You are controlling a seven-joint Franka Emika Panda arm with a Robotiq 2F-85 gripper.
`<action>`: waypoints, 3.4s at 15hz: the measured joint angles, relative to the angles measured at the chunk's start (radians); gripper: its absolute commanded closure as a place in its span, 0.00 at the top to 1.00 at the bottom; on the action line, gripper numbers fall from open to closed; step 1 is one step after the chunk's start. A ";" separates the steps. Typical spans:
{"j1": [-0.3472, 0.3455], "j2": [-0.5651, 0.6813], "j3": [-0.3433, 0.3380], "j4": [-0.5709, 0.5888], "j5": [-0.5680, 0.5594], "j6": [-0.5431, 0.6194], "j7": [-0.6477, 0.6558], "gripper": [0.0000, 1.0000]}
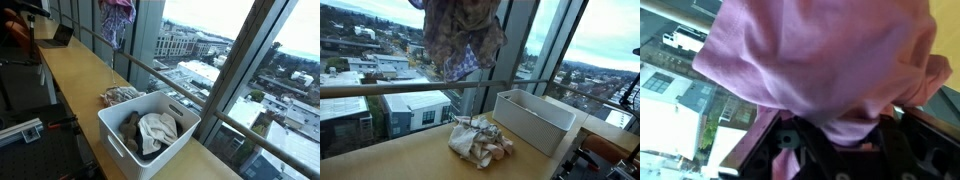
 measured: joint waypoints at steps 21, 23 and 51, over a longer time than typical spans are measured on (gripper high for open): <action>-0.197 0.077 0.010 -0.529 0.113 0.145 -0.017 0.05; -0.203 0.054 0.010 -0.623 0.113 0.182 -0.016 0.25; -0.375 -0.099 -0.088 -0.789 0.094 0.221 -0.034 1.00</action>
